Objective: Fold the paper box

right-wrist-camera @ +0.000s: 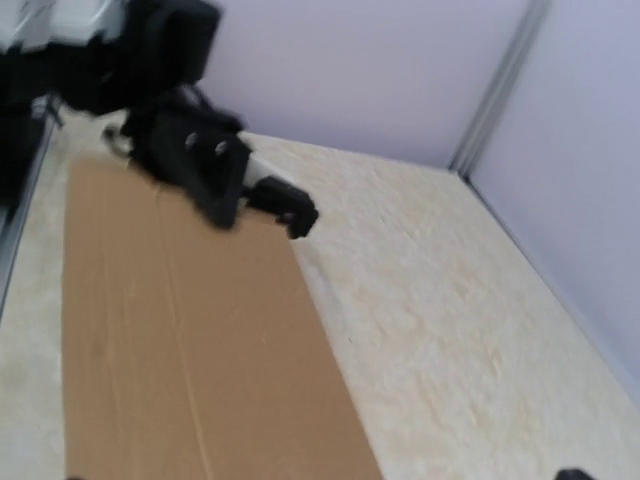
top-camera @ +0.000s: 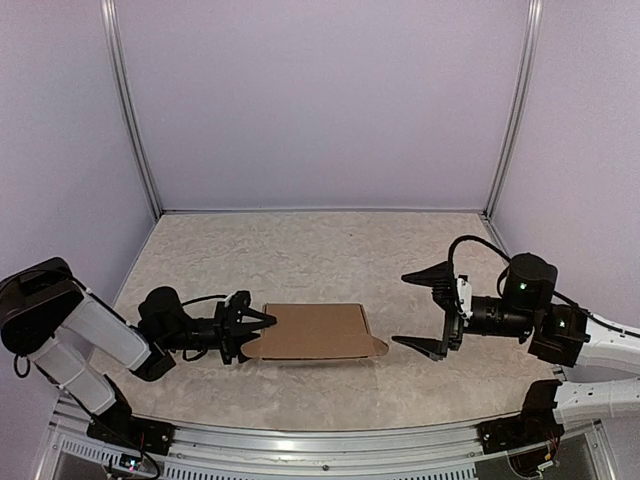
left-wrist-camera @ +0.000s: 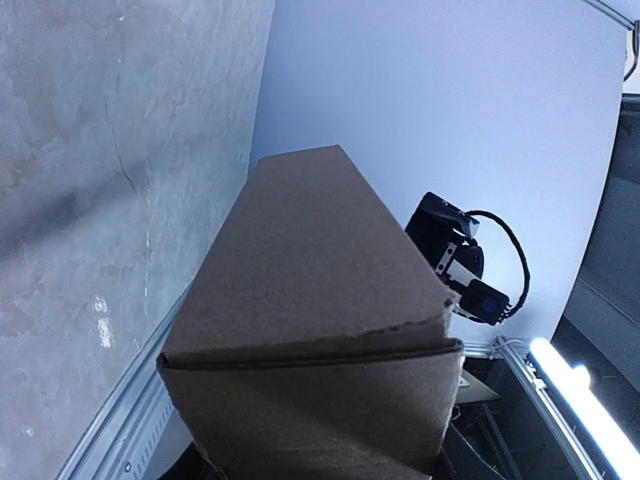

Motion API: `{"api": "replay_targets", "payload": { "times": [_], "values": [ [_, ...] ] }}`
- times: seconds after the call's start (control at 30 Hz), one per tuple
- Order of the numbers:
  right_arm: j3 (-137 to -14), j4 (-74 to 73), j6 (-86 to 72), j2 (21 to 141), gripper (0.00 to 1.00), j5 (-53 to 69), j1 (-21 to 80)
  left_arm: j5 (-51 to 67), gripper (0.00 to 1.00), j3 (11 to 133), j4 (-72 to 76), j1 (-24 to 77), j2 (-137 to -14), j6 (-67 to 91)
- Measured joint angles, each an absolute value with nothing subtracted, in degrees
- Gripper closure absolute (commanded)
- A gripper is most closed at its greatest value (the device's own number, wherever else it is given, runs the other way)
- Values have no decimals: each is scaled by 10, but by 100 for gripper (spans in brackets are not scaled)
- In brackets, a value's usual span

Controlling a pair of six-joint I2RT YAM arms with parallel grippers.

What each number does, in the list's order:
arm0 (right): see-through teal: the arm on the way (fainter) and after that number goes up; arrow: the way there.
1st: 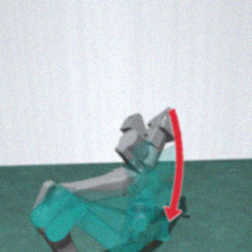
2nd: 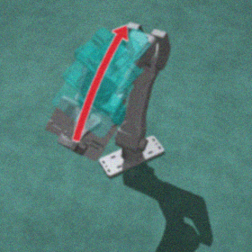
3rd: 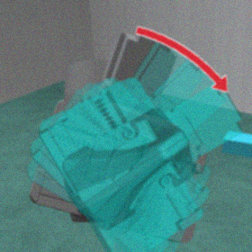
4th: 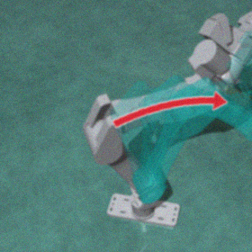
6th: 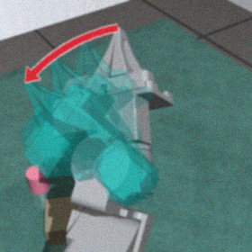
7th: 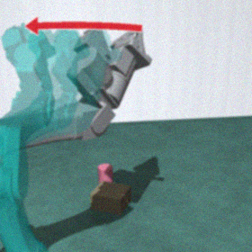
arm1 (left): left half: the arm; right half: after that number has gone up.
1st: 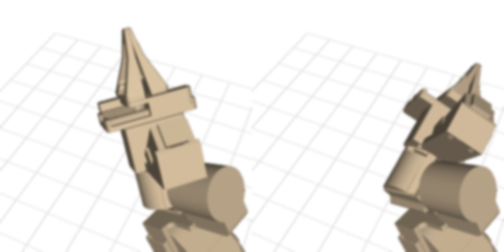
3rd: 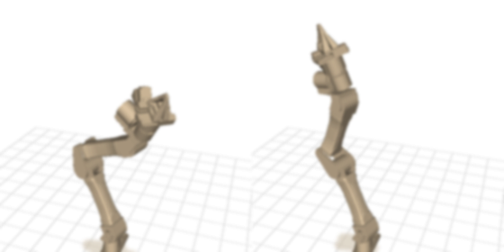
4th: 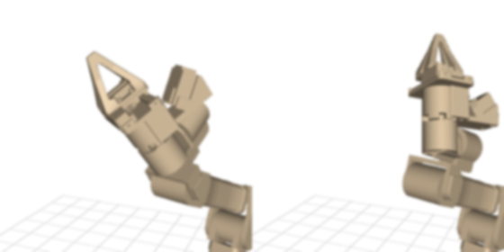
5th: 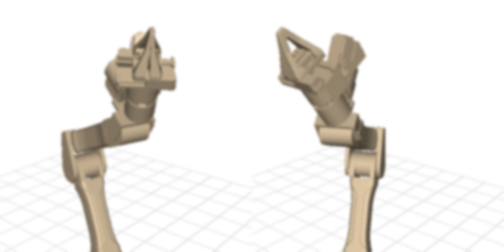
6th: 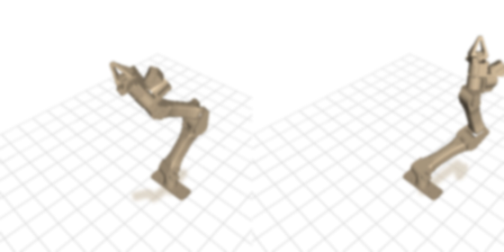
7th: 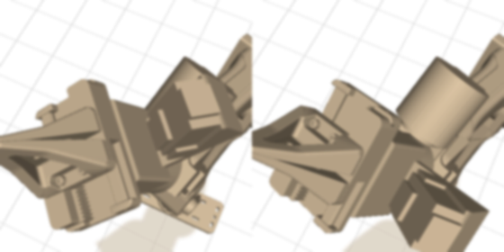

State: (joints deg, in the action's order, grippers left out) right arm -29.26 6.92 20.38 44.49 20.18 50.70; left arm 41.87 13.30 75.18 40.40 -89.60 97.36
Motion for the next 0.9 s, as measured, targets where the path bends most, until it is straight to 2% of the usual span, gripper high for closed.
{"api": "replay_targets", "payload": {
  "times": [0.47, 0.7, 0.9],
  "values": [
    [-274, 98, 428, 437, 0, 20, 700, 515, 100, 96, 758, 359, -753, 1038],
    [-249, 198, 571, 490, 0, -111, 808, 546, 100, 96, 759, 359, -730, 1050],
    [-225, 295, 679, 532, 0, -186, 855, 554, 100, 96, 759, 360, -725, 1052]
  ]
}}
